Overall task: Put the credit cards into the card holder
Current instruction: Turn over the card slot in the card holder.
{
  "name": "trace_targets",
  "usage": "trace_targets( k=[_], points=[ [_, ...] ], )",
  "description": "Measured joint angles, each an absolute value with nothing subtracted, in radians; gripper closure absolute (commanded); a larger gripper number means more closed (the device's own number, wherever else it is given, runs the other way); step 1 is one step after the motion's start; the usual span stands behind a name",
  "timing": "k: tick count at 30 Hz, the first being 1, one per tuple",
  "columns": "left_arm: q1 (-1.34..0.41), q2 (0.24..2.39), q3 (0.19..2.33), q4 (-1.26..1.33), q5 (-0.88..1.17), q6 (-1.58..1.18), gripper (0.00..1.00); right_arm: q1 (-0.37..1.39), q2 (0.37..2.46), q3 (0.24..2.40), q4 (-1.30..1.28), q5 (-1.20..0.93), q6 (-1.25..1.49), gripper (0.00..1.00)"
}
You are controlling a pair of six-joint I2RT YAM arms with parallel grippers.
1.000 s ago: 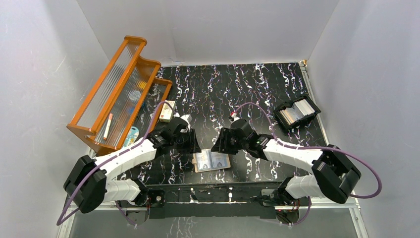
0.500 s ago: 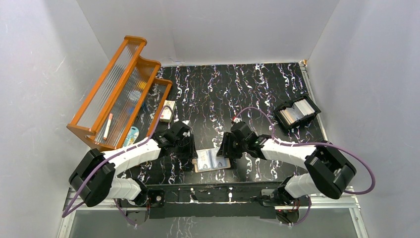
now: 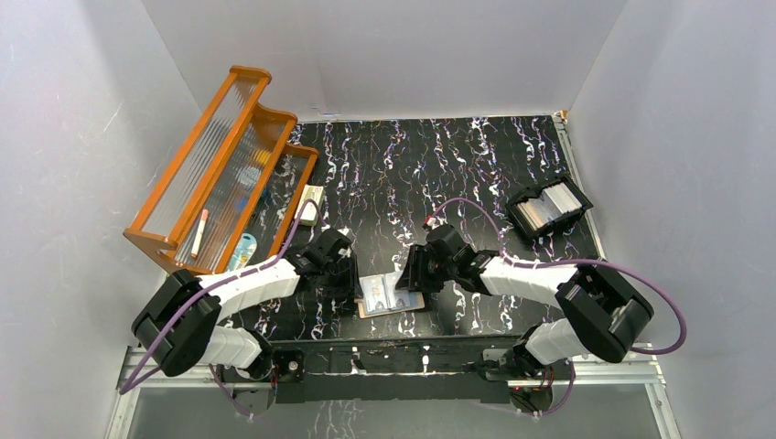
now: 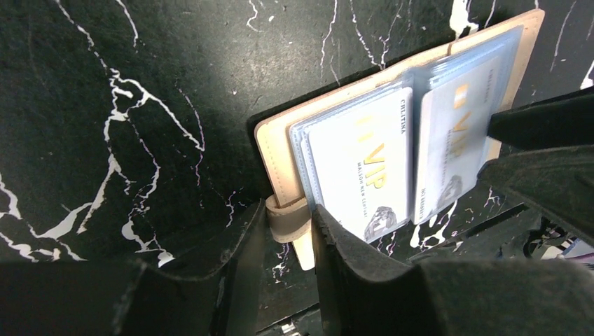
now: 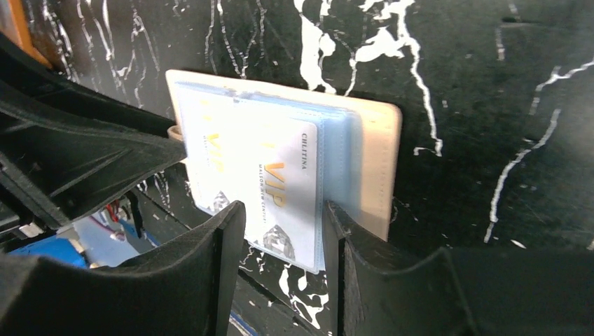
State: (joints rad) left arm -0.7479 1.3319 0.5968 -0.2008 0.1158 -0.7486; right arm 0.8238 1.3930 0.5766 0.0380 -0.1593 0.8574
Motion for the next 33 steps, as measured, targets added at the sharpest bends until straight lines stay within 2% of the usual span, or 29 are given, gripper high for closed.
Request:
trace_targets(
  k=[18,23,27,33],
  points=[
    [-0.748,1.34,0.595,-0.164,0.121,-0.748,0.72,0.825,1.369,0.558,0.231,-0.321,0.916,0.48],
    [-0.748,1.336,0.595,-0.17,0.12,-0.748,0.69,0.826,1.382,0.553,0.315,-0.377,0.942,0.48],
    [-0.748,1.311,0.603,-0.208,0.113,-0.749,0.62,0.831,1.435,0.553,0.356,-0.41,0.953,0.48],
    [-0.748,1.222,0.641,-0.263,0.088,-0.752,0.6,0.826,1.468,0.594,0.279,-0.414,0.909,0.47]
  ],
)
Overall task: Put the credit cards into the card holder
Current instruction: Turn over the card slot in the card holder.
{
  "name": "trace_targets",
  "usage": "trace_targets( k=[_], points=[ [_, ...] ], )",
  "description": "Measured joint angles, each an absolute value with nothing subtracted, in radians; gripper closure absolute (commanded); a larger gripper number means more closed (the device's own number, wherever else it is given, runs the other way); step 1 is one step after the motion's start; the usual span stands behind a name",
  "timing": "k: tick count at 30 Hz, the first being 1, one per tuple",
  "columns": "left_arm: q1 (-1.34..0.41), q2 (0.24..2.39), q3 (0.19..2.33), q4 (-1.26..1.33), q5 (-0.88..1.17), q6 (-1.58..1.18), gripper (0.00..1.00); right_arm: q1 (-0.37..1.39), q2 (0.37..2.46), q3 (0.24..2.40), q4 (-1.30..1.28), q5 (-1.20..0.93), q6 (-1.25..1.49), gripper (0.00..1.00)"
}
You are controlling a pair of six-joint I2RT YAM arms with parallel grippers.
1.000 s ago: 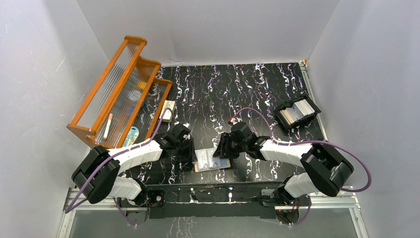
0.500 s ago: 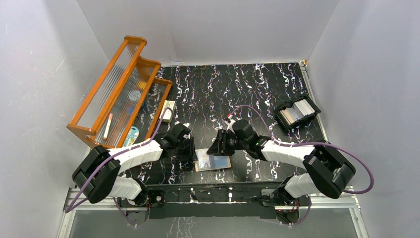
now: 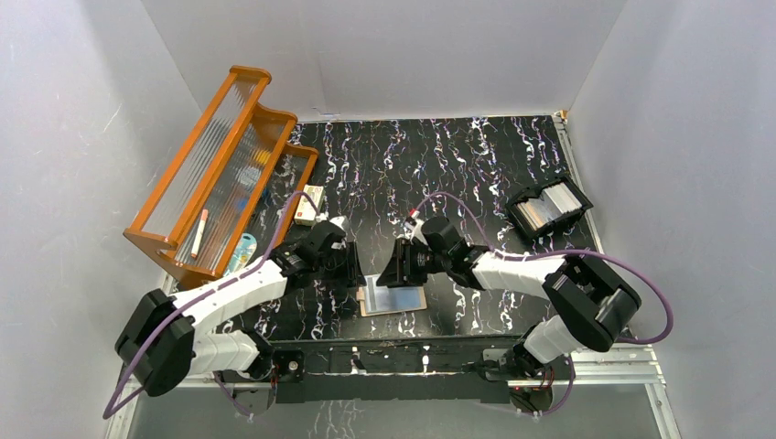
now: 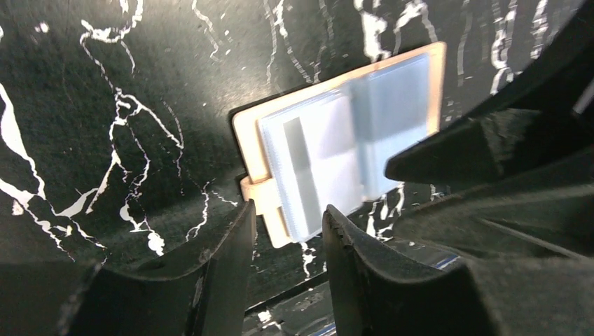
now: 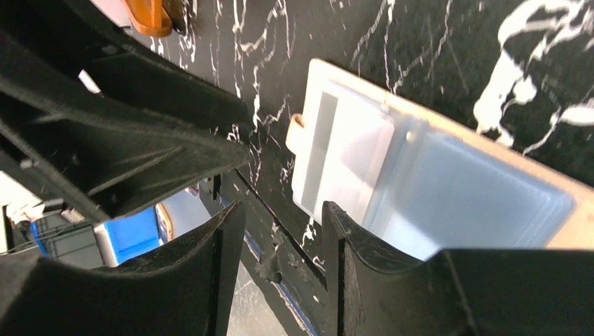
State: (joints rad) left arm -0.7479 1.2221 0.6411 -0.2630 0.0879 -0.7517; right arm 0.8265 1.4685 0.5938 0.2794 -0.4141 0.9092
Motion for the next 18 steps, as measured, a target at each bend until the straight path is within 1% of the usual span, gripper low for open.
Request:
trace_targets(
  k=[3,7,11,12,13,14,18],
  points=[
    [-0.748,1.18,0.67,-0.28,0.075,-0.75,0.59,0.809,1.476,0.645,0.246,-0.417,0.87,0.47],
    [-0.748,1.14,0.698,-0.297,0.063,-0.728,0.49,0.767,1.481,0.729,0.153,-0.408,0.796,0.47],
    [-0.748,1.109,0.733,-0.325,0.038,-0.69,0.4,0.672,1.481,0.874,-0.039,-0.315,0.655,0.49],
    [-0.748,1.102,0.745,-0.335,0.031,-0.678,0.26,0.641,1.48,0.921,-0.087,-0.275,0.612,0.49],
    [-0.748,1.095,0.759,-0.345,0.023,-0.664,0.04,0.612,1.479,0.965,-0.126,-0.234,0.567,0.48],
    [-0.748,1.088,0.773,-0.353,0.016,-0.648,0.02,0.583,1.477,1.009,-0.16,-0.192,0.523,0.48],
    [-0.748,1.063,0.818,-0.376,-0.007,-0.602,0.01,0.492,1.473,1.132,-0.258,-0.027,0.343,0.47]
  ],
)
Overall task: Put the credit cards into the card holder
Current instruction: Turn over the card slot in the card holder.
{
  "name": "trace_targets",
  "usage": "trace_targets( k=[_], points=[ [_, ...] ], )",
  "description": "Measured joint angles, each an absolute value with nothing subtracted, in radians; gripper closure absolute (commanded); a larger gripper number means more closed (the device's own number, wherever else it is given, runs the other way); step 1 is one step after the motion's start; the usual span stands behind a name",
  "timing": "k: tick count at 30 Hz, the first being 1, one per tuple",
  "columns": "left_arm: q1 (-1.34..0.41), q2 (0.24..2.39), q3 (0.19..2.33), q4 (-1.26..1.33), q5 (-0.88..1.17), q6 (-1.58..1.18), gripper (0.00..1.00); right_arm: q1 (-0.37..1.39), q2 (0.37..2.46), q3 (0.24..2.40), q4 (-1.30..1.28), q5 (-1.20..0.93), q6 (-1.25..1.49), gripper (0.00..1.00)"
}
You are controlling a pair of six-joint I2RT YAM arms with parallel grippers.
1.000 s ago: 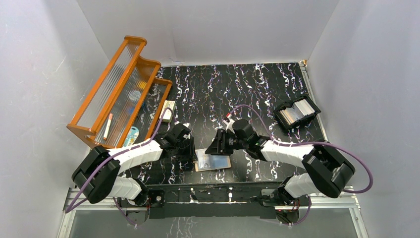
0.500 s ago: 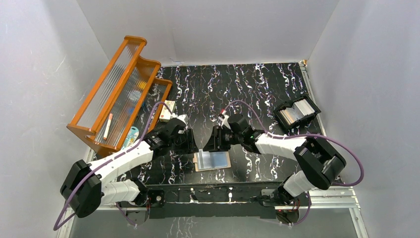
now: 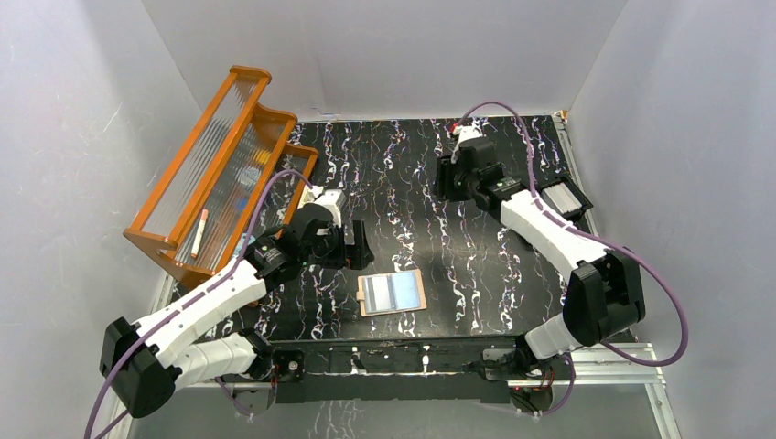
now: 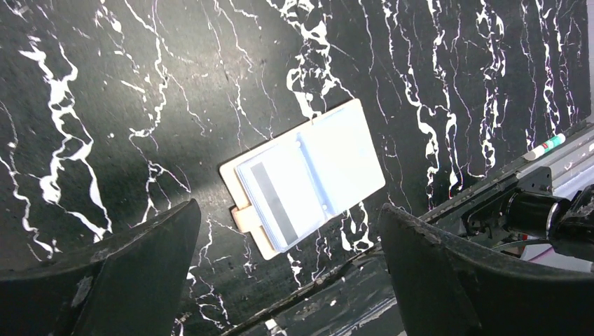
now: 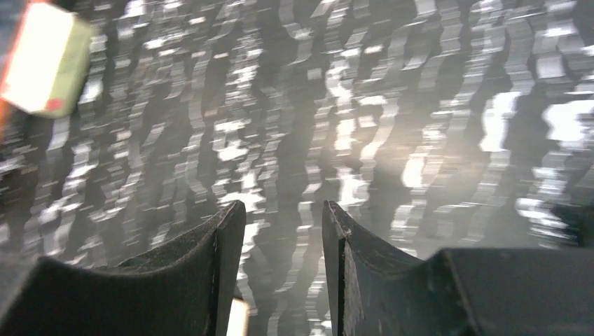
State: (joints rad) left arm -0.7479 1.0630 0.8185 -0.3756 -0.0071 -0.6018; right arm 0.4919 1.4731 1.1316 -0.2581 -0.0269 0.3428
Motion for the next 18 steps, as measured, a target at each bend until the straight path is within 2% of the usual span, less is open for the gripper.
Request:
trace_targets(
  k=[8,18],
  points=[
    [-0.748,1.048,0.842,-0.391,-0.015,-0.48,0.01,0.363,1.51,1.202,-0.389,0.36,0.005,0.47],
    [-0.748,1.059,0.842,-0.397,0.012,-0.326,0.01,0.07,1.578,1.188,-0.372,0.543,-0.282,0.47]
  ],
)
